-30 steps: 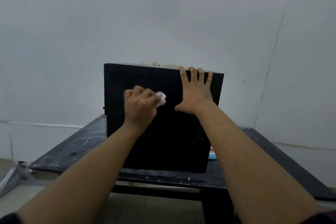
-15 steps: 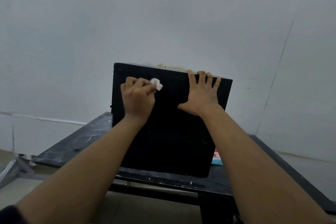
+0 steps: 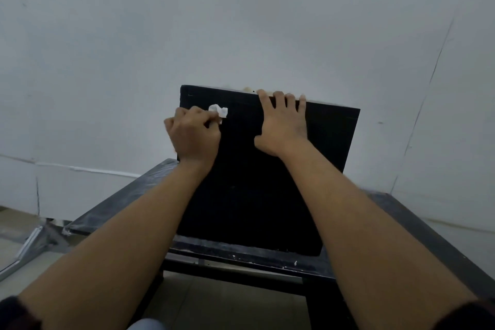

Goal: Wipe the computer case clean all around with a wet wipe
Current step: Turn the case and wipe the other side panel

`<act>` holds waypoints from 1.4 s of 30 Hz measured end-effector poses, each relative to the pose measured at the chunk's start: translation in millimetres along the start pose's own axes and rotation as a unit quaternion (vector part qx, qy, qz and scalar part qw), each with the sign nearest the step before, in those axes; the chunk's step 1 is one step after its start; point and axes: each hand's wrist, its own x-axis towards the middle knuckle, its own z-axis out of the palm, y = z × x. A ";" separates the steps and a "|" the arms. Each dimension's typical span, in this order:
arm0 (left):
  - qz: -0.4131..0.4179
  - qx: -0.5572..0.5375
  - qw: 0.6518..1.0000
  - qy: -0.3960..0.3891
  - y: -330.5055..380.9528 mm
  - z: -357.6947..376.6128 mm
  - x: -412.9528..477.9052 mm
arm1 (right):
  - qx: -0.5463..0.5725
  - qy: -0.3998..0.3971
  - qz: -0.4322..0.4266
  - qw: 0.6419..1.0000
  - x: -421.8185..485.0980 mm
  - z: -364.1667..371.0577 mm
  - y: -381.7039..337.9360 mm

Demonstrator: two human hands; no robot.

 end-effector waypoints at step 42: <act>0.095 0.041 0.979 -0.175 -79.6 -35.0 -68.7 | -0.137 0.004 0.038 0.990 -1.1 8.6 -14.3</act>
